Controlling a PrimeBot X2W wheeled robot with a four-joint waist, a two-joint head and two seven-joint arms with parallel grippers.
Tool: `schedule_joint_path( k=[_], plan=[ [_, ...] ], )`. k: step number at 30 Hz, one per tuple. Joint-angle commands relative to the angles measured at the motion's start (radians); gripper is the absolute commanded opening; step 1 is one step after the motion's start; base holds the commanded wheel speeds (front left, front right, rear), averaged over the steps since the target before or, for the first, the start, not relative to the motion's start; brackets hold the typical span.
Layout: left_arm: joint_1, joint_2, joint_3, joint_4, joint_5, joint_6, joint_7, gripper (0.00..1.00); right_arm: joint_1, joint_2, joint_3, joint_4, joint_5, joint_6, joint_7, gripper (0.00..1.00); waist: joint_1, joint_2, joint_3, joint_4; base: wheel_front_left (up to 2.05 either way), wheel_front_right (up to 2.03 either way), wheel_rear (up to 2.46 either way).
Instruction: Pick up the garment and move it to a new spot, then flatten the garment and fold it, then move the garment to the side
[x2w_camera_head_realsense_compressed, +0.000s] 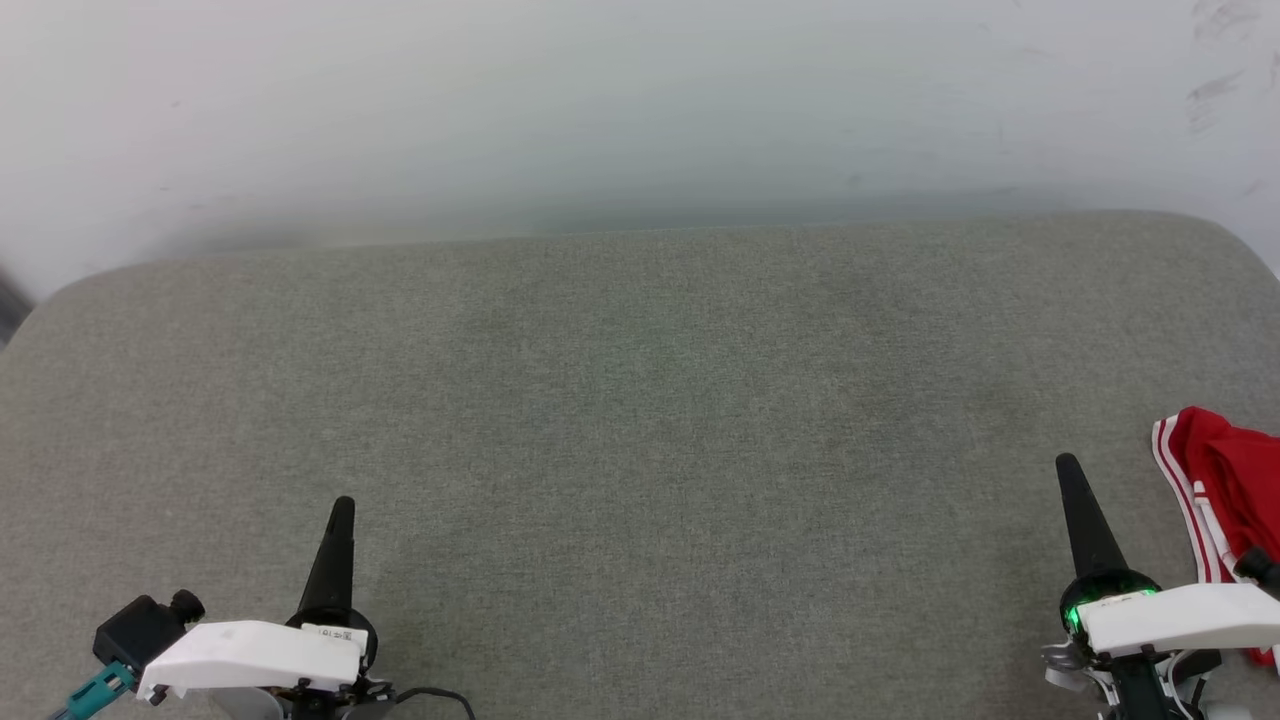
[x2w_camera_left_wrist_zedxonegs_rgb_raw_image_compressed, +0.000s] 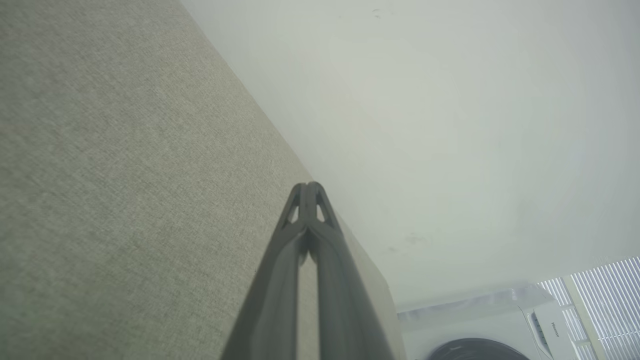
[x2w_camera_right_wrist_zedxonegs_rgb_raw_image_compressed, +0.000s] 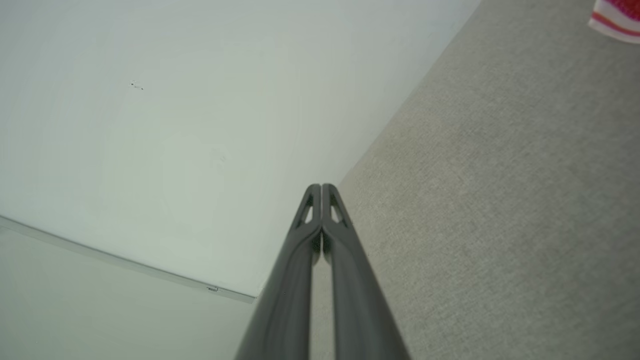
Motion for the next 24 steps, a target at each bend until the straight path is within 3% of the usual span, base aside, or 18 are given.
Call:
schedule_joint_path(
  k=[1,24],
  plan=[
    [-0.024,0.005,0.002,-0.003,-0.027,-0.002,0.007,0.0,-0.022,-0.008,-0.003,-0.003,0.03,0.0,0.006,0.0,-0.0001,-0.0001,-0.001,0.0,0.0,0.0,0.0],
    [-0.052,0.003,0.011,0.035,-0.233,-0.003,0.063,0.0,-0.036,-0.006,-0.018,0.027,0.245,0.0,0.056,0.0,-0.0001,-0.0001,-0.011,0.001,0.0,0.0,0.0]
  ],
)
